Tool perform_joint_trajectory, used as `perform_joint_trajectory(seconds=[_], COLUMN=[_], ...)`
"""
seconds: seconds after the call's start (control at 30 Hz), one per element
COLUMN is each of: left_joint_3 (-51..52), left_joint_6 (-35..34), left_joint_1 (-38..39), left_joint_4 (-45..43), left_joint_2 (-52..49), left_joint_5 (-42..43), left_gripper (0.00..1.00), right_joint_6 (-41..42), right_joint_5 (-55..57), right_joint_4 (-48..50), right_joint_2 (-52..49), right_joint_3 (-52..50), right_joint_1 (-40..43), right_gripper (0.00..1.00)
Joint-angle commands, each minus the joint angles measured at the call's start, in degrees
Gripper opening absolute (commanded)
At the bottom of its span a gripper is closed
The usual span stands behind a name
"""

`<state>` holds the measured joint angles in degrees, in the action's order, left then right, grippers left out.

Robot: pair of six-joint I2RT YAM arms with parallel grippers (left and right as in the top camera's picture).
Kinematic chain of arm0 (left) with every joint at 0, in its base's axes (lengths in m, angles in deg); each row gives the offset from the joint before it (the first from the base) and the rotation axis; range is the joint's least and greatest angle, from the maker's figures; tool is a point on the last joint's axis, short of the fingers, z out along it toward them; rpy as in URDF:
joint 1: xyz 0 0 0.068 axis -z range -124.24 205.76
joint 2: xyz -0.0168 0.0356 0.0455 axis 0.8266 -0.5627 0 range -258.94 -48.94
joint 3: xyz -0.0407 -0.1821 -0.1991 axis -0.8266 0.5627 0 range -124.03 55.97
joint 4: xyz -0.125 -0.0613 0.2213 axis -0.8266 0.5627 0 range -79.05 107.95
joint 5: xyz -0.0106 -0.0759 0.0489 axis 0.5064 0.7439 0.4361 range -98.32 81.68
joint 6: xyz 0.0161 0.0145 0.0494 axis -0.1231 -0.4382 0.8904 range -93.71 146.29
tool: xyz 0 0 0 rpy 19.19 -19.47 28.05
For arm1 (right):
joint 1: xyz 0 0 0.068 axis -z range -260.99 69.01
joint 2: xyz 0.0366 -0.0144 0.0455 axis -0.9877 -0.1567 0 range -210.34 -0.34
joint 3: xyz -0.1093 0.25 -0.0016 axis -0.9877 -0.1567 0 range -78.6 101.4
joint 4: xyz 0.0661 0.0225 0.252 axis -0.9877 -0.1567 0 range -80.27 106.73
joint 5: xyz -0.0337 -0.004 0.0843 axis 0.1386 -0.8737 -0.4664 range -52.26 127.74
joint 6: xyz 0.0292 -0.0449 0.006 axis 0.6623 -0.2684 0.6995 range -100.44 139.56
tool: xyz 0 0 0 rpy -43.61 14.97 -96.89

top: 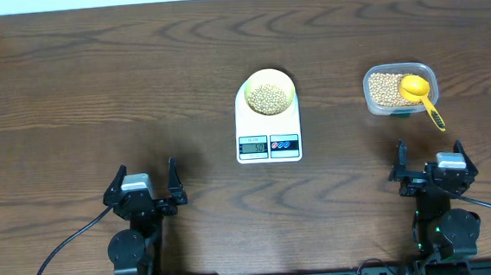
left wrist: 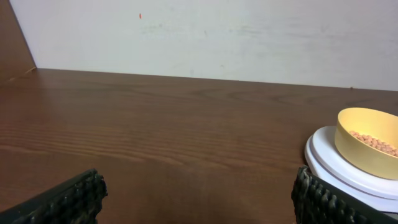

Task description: Scoop item into bowl and weigh 50g on scale

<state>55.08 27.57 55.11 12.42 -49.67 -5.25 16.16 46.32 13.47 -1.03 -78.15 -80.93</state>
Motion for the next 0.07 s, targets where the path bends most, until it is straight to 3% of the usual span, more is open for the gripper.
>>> perform_joint_trajectory(seconds=[0.0, 0.03], left_joint_3=[0.66, 0.66], left_joint_6=[-0.48, -0.48], left_joint_1=[-0.26, -0.26], left_joint_4=[2.56, 2.56], left_joint_2=[0.50, 0.50], left_joint_5=[-0.76, -0.74], left_gripper=[0.98, 0.98], right_joint_6=[-0.50, -0.50], right_joint_5=[-0.13, -0.13], right_joint_4=[-0.20, -0.20], right_joint_2=[0.35, 0.35], right_joint_3=[-0.13, -0.13], right_joint_1=[0.39, 0.39], right_gripper=[0.99, 0.99])
